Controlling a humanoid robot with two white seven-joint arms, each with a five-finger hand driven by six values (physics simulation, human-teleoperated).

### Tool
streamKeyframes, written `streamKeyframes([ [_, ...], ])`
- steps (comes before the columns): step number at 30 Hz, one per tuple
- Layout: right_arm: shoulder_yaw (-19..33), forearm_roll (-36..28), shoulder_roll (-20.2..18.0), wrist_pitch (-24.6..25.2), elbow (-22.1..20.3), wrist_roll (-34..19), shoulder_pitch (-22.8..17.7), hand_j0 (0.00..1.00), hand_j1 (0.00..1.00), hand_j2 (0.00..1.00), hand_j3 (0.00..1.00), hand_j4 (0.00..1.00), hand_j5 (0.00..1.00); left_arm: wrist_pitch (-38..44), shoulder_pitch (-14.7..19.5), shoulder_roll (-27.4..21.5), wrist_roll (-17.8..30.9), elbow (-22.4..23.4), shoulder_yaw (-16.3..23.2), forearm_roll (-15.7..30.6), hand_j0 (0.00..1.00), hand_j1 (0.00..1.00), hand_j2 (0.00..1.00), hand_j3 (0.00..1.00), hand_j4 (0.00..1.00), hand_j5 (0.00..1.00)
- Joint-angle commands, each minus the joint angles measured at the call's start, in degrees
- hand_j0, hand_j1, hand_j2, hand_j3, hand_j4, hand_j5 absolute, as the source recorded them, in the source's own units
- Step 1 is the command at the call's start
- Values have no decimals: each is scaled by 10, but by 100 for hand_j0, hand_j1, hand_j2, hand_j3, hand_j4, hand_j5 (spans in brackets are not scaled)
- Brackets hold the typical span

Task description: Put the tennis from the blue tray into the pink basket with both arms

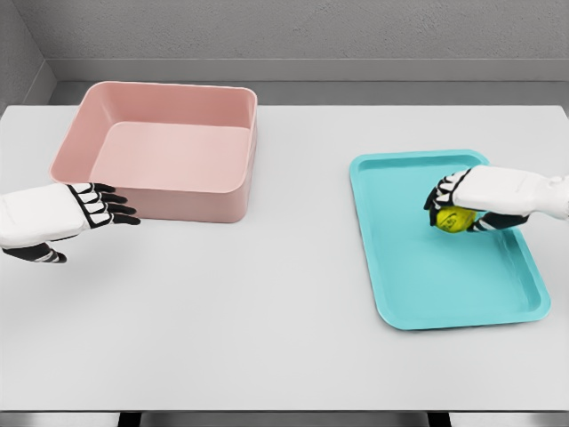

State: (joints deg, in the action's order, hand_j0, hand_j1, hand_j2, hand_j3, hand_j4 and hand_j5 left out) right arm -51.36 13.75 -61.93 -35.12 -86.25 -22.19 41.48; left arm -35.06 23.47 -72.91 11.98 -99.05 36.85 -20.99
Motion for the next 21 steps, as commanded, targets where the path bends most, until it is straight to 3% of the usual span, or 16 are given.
streamKeyframes([
  [1,5,-5,2,1,-26,0,0,52,52,52,52,52,52,1,0,-1,0,0,0,3,100,100,100,100,100,100],
  [12,6,-4,48,1,-116,0,5,52,52,52,52,52,52,1,0,0,0,2,-1,2,100,100,100,100,100,100],
  [21,5,0,114,1,-117,-30,13,51,51,51,51,51,51,1,0,1,0,-1,-1,3,100,100,100,100,100,100],
])
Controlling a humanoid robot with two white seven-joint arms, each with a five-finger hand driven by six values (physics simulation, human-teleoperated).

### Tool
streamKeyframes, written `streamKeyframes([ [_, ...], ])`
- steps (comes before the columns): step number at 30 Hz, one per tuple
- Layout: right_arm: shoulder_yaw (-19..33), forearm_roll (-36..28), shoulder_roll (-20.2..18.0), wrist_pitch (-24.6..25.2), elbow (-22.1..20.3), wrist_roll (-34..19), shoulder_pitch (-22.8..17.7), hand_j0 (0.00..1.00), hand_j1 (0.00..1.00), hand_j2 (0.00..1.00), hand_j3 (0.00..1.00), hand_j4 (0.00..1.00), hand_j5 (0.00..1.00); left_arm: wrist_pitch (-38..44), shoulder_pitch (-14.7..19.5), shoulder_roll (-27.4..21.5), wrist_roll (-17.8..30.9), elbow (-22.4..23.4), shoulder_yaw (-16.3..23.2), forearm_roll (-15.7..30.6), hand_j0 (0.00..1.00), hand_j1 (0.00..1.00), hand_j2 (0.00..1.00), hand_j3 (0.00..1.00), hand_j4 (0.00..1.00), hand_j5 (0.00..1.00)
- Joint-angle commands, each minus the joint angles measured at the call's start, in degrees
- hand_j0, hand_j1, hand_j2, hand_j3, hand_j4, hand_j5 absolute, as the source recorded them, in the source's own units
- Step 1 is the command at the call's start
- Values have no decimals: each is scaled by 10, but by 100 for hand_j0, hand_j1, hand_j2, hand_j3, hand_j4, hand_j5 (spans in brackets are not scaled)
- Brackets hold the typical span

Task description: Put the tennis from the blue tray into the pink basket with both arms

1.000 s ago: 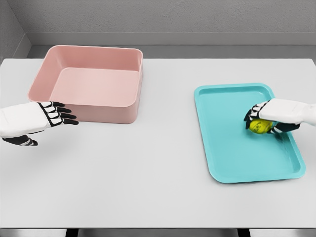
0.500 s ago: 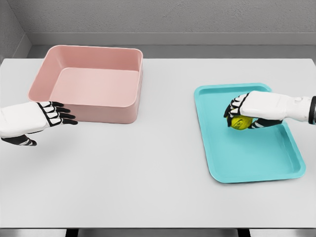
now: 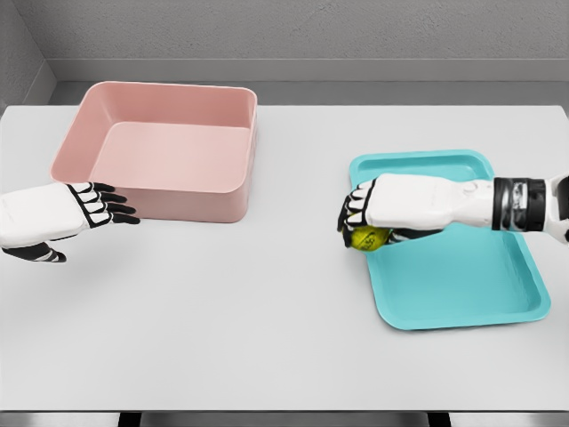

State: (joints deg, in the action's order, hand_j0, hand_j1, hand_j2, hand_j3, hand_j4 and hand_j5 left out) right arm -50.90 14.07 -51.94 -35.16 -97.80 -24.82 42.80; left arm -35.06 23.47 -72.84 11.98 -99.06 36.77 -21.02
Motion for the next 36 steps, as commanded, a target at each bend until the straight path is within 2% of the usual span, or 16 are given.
streamKeyframes([
  [1,1,-2,31,2,0,-17,0,51,51,51,51,51,51,1,0,0,0,-3,0,4,100,100,100,100,100,100],
  [3,0,-1,35,2,0,-18,-1,51,51,51,51,51,51,1,0,0,0,-3,0,3,100,100,100,100,100,100],
  [13,-2,24,114,2,9,-41,-2,51,51,51,51,51,51,1,0,-2,0,-4,0,2,100,100,100,100,100,100],
  [21,-6,69,198,2,109,-56,-4,51,51,51,51,51,51,1,-1,-2,0,-4,0,2,100,100,100,100,100,100],
  [28,-10,109,251,2,147,-57,-8,51,51,51,51,51,51,1,-1,-2,0,-4,0,2,100,100,100,100,100,100],
  [36,-23,117,253,2,176,-56,-14,52,52,52,52,52,52,1,-2,-2,0,-4,0,3,100,100,100,100,100,100],
])
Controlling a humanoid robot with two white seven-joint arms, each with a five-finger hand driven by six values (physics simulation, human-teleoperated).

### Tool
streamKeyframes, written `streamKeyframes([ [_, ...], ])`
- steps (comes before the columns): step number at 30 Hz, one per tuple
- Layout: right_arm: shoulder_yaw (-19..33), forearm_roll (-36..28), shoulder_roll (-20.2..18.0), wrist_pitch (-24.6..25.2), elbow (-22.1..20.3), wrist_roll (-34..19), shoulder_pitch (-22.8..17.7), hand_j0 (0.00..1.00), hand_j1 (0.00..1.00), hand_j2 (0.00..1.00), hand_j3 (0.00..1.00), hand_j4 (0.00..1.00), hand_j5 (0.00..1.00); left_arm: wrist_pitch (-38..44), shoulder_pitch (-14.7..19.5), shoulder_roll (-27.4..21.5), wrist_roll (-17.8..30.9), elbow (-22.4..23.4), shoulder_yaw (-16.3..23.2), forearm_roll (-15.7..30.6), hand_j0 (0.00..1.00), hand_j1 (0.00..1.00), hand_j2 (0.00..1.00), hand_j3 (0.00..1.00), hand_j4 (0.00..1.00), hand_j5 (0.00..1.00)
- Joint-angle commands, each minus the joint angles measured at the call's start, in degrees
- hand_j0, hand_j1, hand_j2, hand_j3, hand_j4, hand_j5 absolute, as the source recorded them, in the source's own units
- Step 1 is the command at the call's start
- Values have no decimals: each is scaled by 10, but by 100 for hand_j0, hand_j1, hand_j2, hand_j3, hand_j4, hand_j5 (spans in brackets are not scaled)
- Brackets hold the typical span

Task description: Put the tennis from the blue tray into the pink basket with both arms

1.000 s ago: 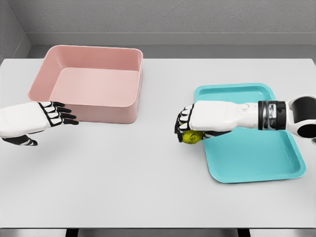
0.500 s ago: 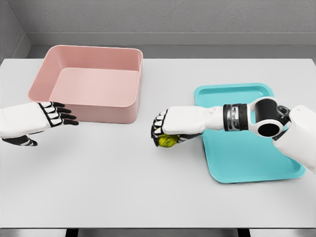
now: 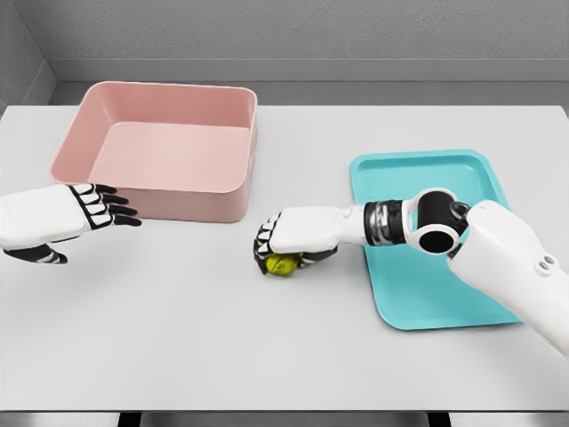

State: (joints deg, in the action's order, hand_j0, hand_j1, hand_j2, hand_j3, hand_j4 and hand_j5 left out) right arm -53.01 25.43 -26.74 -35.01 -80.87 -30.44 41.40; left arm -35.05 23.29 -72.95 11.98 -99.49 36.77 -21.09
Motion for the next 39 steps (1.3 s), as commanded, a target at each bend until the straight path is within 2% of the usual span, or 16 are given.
streamKeyframes([
  [1,-2,7,1,0,7,0,0,53,53,53,53,53,53,1,0,-1,0,0,0,3,100,100,100,100,100,100],
  [3,-1,8,1,0,10,0,0,54,54,54,54,54,54,1,0,-1,0,0,0,3,100,100,100,100,100,100],
  [4,-1,10,1,0,10,-1,1,65,65,65,65,65,65,1,1,-1,0,0,0,3,100,100,100,100,100,100],
  [5,1,13,2,0,8,0,1,92,92,92,92,92,92,1,0,0,0,0,0,3,100,100,100,100,100,100],
  [6,2,13,1,0,8,0,1,100,100,100,100,100,100,1,1,1,0,0,0,3,100,100,100,100,100,100],
  [12,8,12,-3,0,1,-1,0,100,100,100,100,100,100,1,0,4,0,0,0,3,100,100,100,100,100,100],
  [13,29,8,-6,0,-6,-1,1,100,100,100,100,100,100,1,0,4,0,1,0,3,100,100,100,100,100,100],
  [15,63,7,-18,0,-72,-1,0,100,100,100,100,100,100,1,0,6,0,0,1,3,100,100,100,100,100,100],
  [19,107,5,-48,0,-113,-1,-1,100,100,100,100,100,100,1,-1,31,4,1,1,-17,100,100,100,100,100,100],
  [21,178,3,-93,0,-171,0,-31,100,100,100,100,100,100,1,-1,63,8,1,1,-44,100,100,100,100,100,100],
  [22,229,-20,-120,0,-187,0,-50,100,100,100,100,100,100,1,-1,83,24,0,1,-52,100,100,100,100,100,100],
  [24,335,-88,-143,0,-192,0,-112,100,100,100,100,100,100,1,-1,92,29,-13,16,-61,100,100,100,100,100,100],
  [27,460,-131,-146,0,-192,0,-189,100,100,100,100,100,100,1,-1,110,30,-25,23,-85,100,100,100,100,100,100],
  [31,490,-190,-138,0,-200,4,-256,100,100,100,100,100,100,1,4,123,45,-33,27,-85,100,100,100,100,100,100],
  [36,597,-217,-103,0,-195,3,-372,100,100,100,100,100,100,1,21,152,48,-35,29,-87,100,100,100,100,100,100],
  [39,631,-217,-91,0,-164,2,-389,100,100,100,100,100,100,1,45,205,67,-35,29,-87,100,100,100,100,100,100],
])
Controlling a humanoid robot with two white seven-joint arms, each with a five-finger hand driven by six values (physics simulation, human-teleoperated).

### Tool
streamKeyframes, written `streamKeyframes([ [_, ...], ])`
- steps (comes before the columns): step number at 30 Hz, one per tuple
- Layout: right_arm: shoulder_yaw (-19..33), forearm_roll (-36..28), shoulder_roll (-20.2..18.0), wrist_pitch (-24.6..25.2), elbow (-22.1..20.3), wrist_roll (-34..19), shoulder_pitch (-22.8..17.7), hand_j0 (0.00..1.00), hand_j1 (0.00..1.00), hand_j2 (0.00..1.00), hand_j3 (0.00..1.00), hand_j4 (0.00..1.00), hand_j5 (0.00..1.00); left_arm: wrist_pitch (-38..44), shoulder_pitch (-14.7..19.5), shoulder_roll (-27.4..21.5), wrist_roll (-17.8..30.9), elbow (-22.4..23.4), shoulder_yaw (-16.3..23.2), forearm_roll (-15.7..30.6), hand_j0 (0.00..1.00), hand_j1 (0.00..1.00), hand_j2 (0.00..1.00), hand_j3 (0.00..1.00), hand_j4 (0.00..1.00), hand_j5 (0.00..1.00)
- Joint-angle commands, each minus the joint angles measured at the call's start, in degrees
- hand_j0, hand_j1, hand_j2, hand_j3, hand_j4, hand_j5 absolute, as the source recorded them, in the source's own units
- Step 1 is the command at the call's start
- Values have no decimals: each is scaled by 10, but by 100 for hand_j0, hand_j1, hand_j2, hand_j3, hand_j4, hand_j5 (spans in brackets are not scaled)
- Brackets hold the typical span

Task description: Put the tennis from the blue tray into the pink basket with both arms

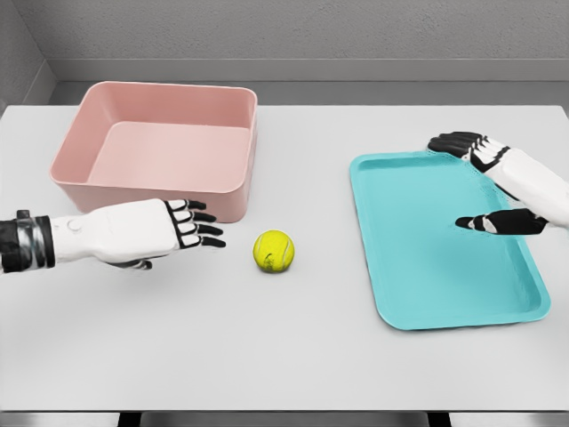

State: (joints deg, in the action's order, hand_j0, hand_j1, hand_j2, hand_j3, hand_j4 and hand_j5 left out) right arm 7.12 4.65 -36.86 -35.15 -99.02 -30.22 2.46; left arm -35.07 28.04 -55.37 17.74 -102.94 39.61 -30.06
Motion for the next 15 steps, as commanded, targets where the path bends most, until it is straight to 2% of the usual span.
streamKeyframes([
  [1,30,-10,11,2,16,0,0,100,100,100,100,100,100,1,2,41,16,0,0,3,100,100,100,100,100,100],
  [3,30,-10,11,2,17,1,-1,100,100,100,100,100,100,1,7,63,21,0,2,-4,100,100,100,100,100,100],
  [6,30,-10,11,2,17,0,-2,100,100,100,100,100,100,1,45,95,26,6,55,-14,100,100,100,100,100,100],
  [9,29,-8,10,2,18,0,-2,100,100,100,100,100,100,1,76,106,26,15,97,-13,100,100,100,100,100,100],
  [12,29,-5,10,2,18,-1,-3,100,100,100,100,100,100,1,91,128,26,35,101,-12,100,100,100,100,100,100],
  [15,27,-5,10,2,17,-1,-3,100,100,100,100,100,100,1,115,152,26,59,132,-13,100,100,100,100,100,100],
])
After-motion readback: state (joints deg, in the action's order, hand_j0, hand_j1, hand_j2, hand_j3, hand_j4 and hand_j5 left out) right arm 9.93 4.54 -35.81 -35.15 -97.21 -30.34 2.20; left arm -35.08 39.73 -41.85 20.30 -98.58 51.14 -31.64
